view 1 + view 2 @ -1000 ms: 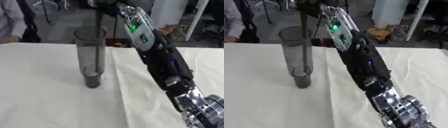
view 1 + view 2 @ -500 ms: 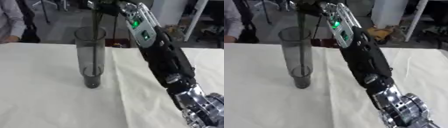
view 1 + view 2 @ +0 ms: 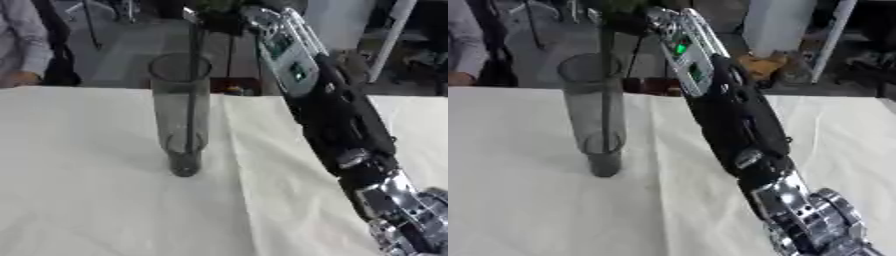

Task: Arrange flowers into the vase.

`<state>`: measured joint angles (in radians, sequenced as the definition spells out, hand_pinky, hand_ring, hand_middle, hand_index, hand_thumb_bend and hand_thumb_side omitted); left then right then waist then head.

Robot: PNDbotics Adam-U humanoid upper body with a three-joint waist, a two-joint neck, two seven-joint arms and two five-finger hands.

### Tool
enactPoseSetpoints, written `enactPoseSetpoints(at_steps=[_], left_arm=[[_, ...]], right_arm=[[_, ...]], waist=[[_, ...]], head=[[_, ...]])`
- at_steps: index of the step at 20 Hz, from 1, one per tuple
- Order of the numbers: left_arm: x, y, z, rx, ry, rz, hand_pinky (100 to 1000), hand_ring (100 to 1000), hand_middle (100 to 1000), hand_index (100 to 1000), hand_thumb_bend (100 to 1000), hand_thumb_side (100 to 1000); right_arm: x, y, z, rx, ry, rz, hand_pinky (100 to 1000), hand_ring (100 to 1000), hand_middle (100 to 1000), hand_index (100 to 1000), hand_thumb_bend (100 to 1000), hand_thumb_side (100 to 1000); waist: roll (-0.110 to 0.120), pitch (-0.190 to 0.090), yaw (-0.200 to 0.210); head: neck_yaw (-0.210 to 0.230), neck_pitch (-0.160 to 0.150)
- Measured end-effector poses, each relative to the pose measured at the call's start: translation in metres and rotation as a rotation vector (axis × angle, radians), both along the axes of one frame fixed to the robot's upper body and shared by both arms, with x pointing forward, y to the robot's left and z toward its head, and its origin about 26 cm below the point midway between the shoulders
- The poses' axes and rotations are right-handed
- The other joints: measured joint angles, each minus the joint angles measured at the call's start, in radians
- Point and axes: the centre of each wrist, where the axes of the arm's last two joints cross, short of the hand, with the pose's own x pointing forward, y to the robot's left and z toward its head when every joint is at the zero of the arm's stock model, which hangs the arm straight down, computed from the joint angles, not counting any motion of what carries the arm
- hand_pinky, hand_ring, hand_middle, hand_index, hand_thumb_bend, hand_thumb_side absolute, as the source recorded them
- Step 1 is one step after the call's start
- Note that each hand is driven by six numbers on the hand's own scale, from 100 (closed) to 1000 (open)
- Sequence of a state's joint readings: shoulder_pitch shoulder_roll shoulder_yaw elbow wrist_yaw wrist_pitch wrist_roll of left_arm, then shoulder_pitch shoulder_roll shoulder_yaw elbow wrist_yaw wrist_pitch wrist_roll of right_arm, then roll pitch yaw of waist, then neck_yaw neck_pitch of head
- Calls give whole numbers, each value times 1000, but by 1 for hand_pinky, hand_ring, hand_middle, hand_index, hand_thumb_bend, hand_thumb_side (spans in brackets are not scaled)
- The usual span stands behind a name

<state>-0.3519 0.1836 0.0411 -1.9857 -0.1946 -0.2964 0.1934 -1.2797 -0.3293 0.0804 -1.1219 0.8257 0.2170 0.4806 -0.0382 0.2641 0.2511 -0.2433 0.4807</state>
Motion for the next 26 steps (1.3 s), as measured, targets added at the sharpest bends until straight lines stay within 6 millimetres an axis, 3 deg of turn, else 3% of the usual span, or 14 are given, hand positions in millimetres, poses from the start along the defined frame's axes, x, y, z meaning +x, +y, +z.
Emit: enactPoseSetpoints(at_steps=[10, 16, 17, 26], left_arm=[[0, 0, 0, 1, 3, 0, 724, 875, 945, 963, 100, 1000], [0, 0, 0, 2, 4, 0, 724, 875, 945, 963, 100, 1000], [0, 0, 0, 2, 4, 0, 723, 875, 945, 963, 100, 1000], [0, 0, 0, 2, 5, 0, 723, 875, 946, 963, 100, 1000]], right_arm=[[-4, -10, 2, -35, 18, 13, 720, 947, 635, 712, 475, 1000], [-6, -12, 3, -68, 55, 37, 720, 947, 635, 712, 475, 1000], [-6, -12, 3, -70, 59, 38, 739, 967, 681, 768, 534, 1000], [-4, -9, -2, -108, 123, 81, 744, 972, 686, 772, 545, 1000]], waist=[[5, -2, -6], [6, -5, -6], [6, -5, -6], [7, -5, -9]], head=[[4, 0], [4, 0], [4, 0], [6, -1]])
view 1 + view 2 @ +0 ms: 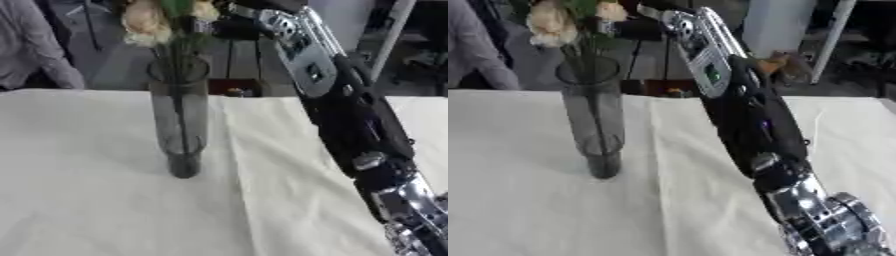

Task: Arrange flowers into the vase.

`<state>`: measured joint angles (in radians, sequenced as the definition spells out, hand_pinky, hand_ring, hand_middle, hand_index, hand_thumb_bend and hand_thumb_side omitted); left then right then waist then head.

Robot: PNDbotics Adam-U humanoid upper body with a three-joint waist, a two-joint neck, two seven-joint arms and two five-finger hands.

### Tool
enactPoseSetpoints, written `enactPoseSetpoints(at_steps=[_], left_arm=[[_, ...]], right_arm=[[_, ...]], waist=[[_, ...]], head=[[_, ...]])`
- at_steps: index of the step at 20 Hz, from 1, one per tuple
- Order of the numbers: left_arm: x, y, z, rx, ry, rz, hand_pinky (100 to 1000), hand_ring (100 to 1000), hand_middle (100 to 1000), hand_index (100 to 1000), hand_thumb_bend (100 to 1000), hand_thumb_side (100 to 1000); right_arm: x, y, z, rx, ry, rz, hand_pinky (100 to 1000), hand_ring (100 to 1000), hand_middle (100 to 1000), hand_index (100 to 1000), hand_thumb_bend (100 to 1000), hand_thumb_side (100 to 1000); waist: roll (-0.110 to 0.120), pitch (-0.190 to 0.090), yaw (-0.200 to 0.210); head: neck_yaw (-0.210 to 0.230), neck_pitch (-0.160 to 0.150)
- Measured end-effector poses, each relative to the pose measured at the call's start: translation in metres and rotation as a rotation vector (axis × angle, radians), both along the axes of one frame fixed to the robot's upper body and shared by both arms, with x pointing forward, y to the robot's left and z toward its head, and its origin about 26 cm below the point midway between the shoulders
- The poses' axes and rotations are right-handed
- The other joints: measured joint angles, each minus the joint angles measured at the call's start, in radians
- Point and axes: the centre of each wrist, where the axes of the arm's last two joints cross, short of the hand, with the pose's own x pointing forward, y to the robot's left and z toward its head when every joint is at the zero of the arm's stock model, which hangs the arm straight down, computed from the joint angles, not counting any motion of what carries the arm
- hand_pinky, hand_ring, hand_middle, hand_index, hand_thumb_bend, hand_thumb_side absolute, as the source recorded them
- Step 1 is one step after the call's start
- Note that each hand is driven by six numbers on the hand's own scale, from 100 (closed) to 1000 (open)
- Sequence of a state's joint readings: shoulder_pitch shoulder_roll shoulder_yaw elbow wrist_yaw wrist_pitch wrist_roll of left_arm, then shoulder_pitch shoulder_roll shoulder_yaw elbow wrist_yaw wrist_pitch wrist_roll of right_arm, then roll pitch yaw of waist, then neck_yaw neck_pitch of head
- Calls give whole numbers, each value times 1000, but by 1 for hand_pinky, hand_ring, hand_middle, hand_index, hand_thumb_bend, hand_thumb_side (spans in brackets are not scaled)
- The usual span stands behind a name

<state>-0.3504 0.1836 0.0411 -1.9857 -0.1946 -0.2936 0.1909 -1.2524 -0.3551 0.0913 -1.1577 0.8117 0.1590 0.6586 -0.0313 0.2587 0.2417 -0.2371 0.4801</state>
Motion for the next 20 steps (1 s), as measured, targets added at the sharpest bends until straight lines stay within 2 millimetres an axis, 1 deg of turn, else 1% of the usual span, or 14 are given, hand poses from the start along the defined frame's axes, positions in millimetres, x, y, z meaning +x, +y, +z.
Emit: enactPoseSetpoints(at_steps=[9, 13, 20], left_arm=[[0, 0, 0, 0, 0, 0, 724, 876, 946, 963, 100, 1000], [0, 0, 0, 0, 0, 0, 725, 876, 946, 963, 100, 1000], [0, 0, 0, -2, 2, 2, 725, 877, 946, 964, 100, 1000]], right_arm=[[0, -2, -1, -7, 15, -7, 752, 978, 705, 783, 545, 999], [0, -5, 0, -10, 19, -22, 768, 990, 726, 803, 575, 1000], [-3, -27, 1, -14, 43, -56, 790, 1000, 750, 835, 598, 1000]], waist=[[1, -1, -2], [3, -6, -5], [6, -11, -11]], head=[[3, -4], [4, -4], [8, -4]])
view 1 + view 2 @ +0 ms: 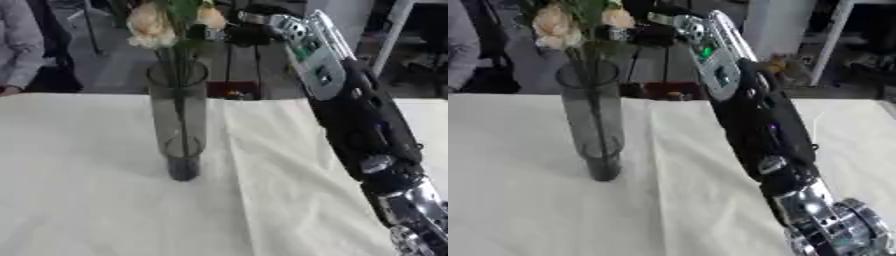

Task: Arrange flowers into the vase.

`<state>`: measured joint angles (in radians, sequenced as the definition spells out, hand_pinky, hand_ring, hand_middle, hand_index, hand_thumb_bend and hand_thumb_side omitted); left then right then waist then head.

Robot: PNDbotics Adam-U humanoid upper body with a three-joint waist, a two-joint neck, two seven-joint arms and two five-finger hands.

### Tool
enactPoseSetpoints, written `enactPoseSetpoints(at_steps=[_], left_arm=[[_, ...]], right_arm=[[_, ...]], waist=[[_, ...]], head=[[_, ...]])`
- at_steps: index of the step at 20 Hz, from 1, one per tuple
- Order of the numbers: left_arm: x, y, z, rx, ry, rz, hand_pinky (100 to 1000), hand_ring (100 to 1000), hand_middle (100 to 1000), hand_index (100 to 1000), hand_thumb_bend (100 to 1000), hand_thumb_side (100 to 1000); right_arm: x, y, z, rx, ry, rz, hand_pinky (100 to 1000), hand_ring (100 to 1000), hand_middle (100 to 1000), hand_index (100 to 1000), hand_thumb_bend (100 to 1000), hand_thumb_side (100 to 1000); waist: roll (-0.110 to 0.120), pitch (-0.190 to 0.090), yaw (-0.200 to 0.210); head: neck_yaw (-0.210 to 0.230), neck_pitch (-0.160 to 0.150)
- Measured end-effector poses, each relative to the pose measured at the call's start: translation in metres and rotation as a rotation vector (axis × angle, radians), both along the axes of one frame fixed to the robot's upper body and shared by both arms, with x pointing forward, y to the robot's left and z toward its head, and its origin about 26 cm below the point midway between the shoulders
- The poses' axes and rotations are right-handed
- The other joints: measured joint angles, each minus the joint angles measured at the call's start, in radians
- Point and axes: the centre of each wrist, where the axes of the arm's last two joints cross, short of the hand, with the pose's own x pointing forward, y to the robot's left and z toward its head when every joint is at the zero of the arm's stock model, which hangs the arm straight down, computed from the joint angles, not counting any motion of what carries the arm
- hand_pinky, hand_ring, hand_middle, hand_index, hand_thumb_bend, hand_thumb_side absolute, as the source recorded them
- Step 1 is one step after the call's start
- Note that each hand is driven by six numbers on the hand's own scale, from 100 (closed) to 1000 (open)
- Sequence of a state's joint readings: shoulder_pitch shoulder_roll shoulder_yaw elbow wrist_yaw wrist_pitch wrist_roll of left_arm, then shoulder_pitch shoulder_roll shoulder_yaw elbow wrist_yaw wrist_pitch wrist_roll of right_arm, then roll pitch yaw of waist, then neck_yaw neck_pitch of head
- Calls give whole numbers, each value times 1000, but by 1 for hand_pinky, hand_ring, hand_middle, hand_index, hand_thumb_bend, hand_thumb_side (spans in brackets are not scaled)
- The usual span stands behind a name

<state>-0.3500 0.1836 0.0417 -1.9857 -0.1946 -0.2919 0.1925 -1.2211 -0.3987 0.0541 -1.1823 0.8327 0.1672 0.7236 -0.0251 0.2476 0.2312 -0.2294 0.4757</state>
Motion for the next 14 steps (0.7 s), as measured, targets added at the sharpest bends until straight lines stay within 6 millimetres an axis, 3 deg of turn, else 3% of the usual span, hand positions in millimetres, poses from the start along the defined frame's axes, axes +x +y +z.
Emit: enactPoseSetpoints(at_steps=[14], left_arm=[[0, 1, -2, -2, 9, 8, 723, 877, 947, 964, 100, 1000]], right_arm=[[-11, -38, 1, 22, 13, -54, 791, 1000, 751, 840, 601, 1000]], waist=[[12, -1, -12]], head=[[4, 0]])
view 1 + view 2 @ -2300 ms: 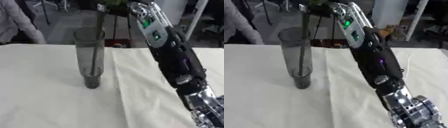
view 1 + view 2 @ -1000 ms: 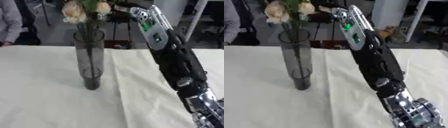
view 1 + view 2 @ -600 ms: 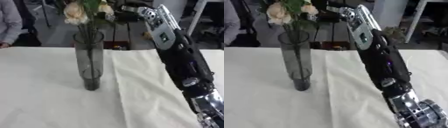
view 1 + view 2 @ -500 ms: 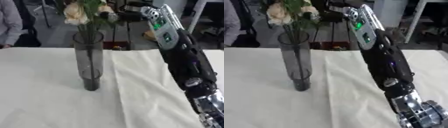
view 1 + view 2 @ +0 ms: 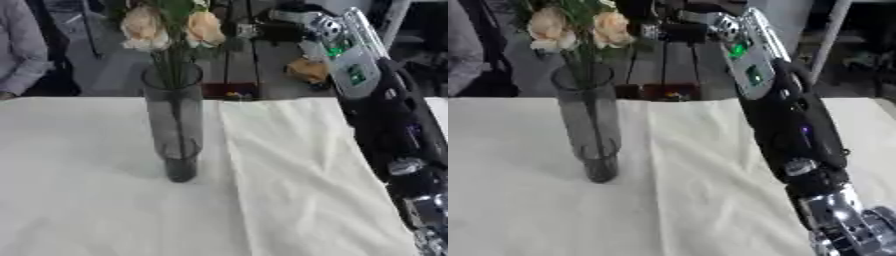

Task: Arrange flowers into the vase.

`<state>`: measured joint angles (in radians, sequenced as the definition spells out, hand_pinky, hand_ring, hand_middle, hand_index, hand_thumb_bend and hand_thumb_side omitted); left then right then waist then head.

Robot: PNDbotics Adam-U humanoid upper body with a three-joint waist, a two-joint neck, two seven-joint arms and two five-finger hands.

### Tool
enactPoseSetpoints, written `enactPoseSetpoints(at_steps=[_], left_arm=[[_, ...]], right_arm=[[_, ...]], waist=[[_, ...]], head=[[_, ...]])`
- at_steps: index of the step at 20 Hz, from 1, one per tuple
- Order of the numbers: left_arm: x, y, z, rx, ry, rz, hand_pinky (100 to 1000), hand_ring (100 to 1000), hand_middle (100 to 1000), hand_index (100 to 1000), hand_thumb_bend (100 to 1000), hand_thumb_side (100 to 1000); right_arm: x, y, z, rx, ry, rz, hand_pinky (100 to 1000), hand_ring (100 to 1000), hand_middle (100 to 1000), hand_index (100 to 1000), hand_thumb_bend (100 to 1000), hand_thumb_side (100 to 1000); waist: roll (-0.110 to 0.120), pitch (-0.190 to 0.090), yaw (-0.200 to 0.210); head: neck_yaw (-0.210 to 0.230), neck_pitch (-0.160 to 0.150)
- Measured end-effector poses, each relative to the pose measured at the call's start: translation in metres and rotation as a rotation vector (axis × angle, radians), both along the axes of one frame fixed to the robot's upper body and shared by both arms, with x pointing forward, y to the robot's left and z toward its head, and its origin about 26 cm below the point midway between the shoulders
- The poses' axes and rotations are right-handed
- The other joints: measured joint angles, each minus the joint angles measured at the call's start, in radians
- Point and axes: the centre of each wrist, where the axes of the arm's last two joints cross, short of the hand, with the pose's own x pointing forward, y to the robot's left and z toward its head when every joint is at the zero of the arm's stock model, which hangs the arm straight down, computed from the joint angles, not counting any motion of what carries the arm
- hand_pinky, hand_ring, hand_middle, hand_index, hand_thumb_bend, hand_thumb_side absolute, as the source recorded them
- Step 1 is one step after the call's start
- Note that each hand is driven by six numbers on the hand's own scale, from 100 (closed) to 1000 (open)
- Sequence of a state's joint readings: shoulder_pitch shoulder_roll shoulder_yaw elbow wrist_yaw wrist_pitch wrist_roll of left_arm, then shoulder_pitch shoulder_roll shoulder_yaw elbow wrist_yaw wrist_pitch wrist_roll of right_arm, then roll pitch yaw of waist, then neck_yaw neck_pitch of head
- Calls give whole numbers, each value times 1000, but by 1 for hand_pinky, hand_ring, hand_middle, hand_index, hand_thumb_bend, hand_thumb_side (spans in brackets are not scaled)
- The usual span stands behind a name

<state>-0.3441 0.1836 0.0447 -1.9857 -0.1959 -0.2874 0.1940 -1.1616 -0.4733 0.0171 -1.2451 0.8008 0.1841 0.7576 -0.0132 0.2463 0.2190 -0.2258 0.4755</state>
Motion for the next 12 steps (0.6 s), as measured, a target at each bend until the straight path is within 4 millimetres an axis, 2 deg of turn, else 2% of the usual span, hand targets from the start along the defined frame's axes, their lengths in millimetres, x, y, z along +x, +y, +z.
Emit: enactPoseSetpoints(at_steps=[6, 12], left_arm=[[0, 1, 0, 0, 1, 6, 723, 877, 947, 964, 100, 1000], [0, 1, 0, -1, 2, 9, 723, 877, 948, 965, 100, 1000]], right_arm=[[-9, -21, 2, 26, -27, -41, 790, 1000, 741, 843, 592, 1000], [-30, -37, 10, 73, -135, -68, 766, 1000, 694, 840, 558, 1000]], waist=[[6, 0, -6], [16, 0, -10]], head=[[3, 0], [1, 2]])
